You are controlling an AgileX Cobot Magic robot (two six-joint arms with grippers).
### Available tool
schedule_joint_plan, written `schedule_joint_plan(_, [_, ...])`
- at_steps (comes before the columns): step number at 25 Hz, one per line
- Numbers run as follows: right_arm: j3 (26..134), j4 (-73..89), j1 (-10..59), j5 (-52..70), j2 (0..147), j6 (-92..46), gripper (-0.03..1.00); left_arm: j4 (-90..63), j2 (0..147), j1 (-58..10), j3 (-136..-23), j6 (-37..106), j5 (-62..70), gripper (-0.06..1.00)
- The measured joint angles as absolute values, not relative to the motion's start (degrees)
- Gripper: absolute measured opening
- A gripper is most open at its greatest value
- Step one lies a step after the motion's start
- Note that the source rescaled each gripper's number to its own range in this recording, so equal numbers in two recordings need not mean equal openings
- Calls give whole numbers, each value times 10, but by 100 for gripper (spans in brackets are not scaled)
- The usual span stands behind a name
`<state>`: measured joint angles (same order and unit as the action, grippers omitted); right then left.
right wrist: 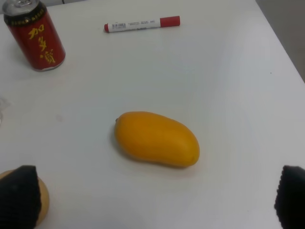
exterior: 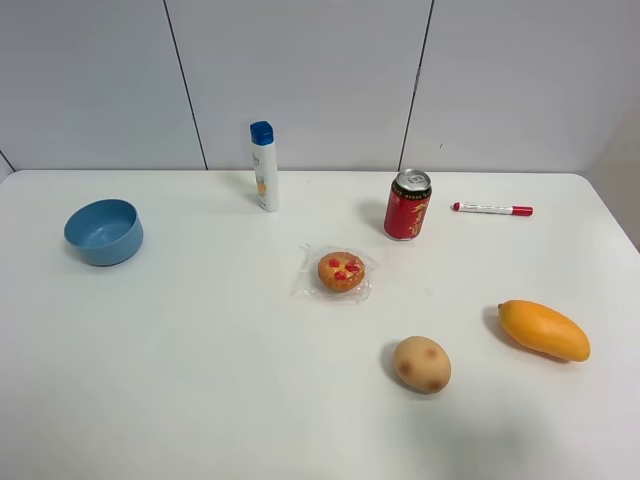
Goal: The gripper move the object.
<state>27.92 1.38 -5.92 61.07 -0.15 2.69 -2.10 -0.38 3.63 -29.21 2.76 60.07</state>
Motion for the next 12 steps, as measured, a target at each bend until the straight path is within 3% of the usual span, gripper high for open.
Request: schedule_joint_plan(12, [279, 14, -59, 611, -2, 27, 100, -21, -4, 36, -292, 28, 601, 100])
